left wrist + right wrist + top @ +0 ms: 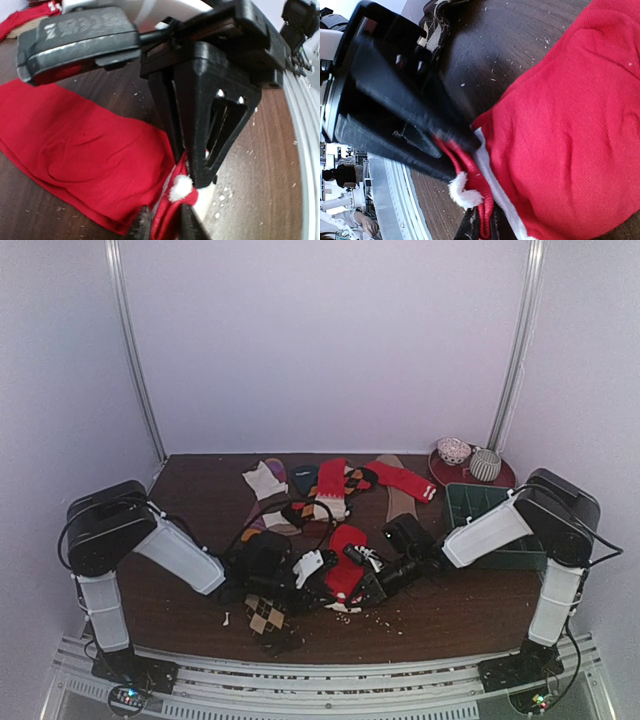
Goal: Roll the socks
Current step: Roll a pair of socks at the center of the board.
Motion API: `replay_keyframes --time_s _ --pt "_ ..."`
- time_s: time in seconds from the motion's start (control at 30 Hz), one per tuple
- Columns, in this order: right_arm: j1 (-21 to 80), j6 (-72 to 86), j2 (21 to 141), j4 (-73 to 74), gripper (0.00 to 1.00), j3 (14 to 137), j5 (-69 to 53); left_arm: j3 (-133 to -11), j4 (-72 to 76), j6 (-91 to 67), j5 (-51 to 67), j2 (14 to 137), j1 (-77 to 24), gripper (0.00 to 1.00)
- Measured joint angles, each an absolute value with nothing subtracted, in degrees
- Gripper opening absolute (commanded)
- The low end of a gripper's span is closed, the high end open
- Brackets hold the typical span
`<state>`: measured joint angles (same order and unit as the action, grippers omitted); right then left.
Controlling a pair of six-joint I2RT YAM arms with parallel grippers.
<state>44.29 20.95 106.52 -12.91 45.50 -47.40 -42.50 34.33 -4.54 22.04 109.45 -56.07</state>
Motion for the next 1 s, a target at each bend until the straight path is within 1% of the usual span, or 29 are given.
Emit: replay_keyframes --time_s 0.03,0.1,0.23,0.33,0.4,0.5,0.6,0.67,0.73,0.9,1.0 --pt "44.2 21.0 106.5 -12.9 0.10 45.5 -47.5 -42.7 34.5 -4.7 22.4 109.7 -56.1 0.00" --pt "44.2 20.9 106.5 -12.9 0.13 45.5 -47.5 -43.0 34.7 -4.7 22.9 110.2 -56.2 0.00" --pt "44.2 20.2 106.0 -12.5 0.24 45.5 -47.7 -43.6 33.9 -5.5 23.2 110.5 -56.2 0.00" --pt "44.3 18.4 103.3 -11.1 0.29 44.7 -45.8 -45.3 30.3 -7.2 22.8 110.5 -56.2 0.00" --pt "44.4 17.0 100.0 -9.7 0.34 43.1 -43.3 -47.3 26.0 -8.4 22.6 110.3 -56.1 0.00" --pt "44.8 13.8 92.2 -9.3 0.42 39.2 -37.7 -50.1 18.8 -10.9 22.4 109.7 -55.6 0.00" --pt "47.4 9.0 82.8 -11.4 0.48 34.8 -30.0 -52.1 13.0 -13.4 23.2 109.3 -54.6 0.00" --pt "50.6 5.1 79.3 -13.1 0.49 33.1 -24.9 -53.4 9.7 -14.7 23.8 109.3 -53.9 0.00" --pt "53.5 1.6 78.2 -14.2 0.50 32.6 -20.1 -54.5 7.2 -15.5 24.1 109.3 -53.6 0.00" --pt "58.8 -6.1 80.2 -15.8 0.50 32.5 -10.7 -56.4 2.7 -16.7 24.6 109.3 -53.5 0.00" --pt "60.6 -10.5 83.5 -16.3 0.50 33.6 -7.7 -56.7 1.8 -16.7 24.8 109.3 -53.4 0.00"
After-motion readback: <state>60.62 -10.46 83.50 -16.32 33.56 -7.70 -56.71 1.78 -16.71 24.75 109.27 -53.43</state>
